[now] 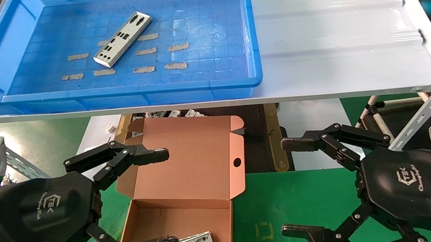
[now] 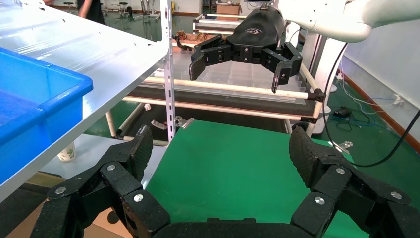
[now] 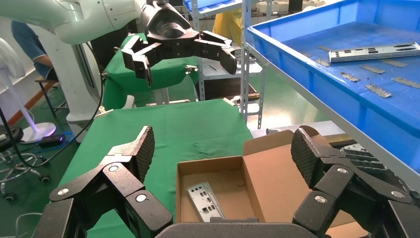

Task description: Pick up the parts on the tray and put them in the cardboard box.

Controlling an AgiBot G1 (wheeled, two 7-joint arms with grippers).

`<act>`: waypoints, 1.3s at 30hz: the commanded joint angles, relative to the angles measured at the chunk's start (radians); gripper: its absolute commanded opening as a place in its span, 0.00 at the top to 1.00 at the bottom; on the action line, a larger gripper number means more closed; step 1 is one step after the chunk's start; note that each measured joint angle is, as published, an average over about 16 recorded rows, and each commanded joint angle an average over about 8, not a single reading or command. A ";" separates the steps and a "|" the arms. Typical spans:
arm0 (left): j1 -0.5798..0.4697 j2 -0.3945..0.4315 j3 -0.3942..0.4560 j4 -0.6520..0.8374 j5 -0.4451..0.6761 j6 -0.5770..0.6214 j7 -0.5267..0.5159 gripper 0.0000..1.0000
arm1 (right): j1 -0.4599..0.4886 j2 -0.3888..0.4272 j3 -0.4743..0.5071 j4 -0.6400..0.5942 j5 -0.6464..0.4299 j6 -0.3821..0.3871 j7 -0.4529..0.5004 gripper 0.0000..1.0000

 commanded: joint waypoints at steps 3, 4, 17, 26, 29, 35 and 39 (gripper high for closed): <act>-0.001 0.000 0.002 0.001 0.000 0.000 0.000 0.00 | 0.000 0.000 0.000 0.000 0.000 0.000 0.000 0.00; -0.001 0.000 0.002 0.002 0.000 0.000 0.000 0.00 | 0.000 0.000 0.000 0.000 0.000 0.000 0.000 0.00; -0.002 0.001 0.005 0.003 0.000 0.001 0.001 0.00 | 0.000 0.000 0.000 0.000 0.000 0.000 0.000 0.00; -0.003 0.002 0.005 0.004 0.000 0.001 0.002 0.00 | 0.000 0.000 0.000 0.000 0.000 0.000 0.000 0.00; -0.003 0.002 0.005 0.004 0.000 0.001 0.002 0.00 | 0.000 0.000 0.000 0.000 0.000 0.000 0.000 0.00; -0.003 0.002 0.006 0.005 0.000 0.001 0.002 0.00 | 0.000 0.000 0.000 0.000 0.000 0.000 0.000 0.00; -0.003 0.002 0.006 0.005 0.000 0.001 0.002 0.00 | 0.000 0.000 0.000 0.000 0.000 0.000 0.000 0.00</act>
